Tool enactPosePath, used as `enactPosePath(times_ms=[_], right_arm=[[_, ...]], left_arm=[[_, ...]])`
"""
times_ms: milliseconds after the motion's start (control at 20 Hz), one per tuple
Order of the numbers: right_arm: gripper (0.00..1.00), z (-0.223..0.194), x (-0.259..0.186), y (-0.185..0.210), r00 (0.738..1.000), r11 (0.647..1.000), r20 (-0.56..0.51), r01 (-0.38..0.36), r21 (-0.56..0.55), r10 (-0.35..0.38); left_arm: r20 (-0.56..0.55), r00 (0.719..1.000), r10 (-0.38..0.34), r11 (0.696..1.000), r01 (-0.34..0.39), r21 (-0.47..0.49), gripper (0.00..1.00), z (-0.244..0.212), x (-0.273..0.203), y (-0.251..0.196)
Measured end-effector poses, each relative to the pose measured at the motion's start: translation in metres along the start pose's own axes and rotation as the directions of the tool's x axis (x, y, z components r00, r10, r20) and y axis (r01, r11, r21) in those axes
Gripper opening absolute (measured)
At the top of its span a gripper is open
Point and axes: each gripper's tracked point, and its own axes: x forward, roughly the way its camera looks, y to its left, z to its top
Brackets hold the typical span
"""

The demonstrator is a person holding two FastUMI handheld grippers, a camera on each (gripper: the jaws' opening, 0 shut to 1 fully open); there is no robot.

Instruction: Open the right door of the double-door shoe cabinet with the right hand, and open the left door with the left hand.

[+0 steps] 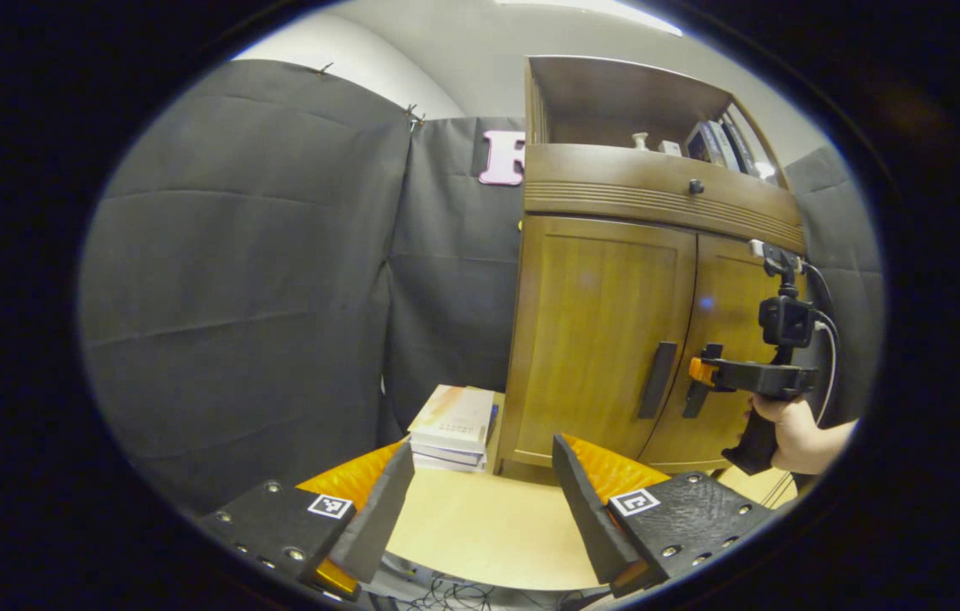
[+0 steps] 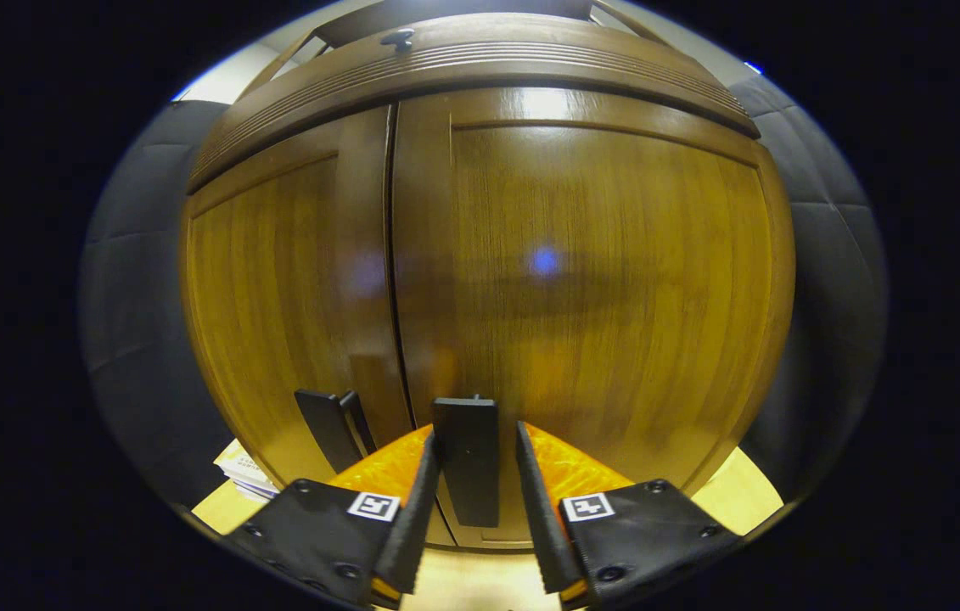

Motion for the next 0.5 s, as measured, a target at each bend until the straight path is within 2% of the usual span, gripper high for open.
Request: enactPosePath(times_ms=[200, 350, 450, 500], right_arm=[[0.35, -0.006, 0.009, 0.004, 1.000, 1.000, -0.021, 0.010, -0.011, -0.011], [0.29, -0.006, 0.004, 0.005, 0.999, 1.000, -0.034, 0.000, 0.000, 0.000], [0.30, -0.007, 0.004, 0.004, 0.999, 1.000, -0.040, -0.018, -0.011, 0.018], [0.26, -0.004, 0.002, 0.005, 0.999, 1.000, -0.040, -0.024, 0.000, 0.024]], left_arm=[[-0.010, 1.000, -0.008, 1.000, 0.008, 0.009, 0.96, -0.001, 0.000, -0.013], [-0.009, 1.000, -0.024, 1.000, 0.024, 0.004, 0.96, -0.001, -0.007, -0.015], [-0.011, 1.000, -0.029, 1.000, 0.030, 0.002, 0.96, -0.002, -0.010, -0.015], [-0.010, 0.999, -0.032, 0.999, 0.032, 0.002, 0.96, -0.002, -0.012, -0.015]])
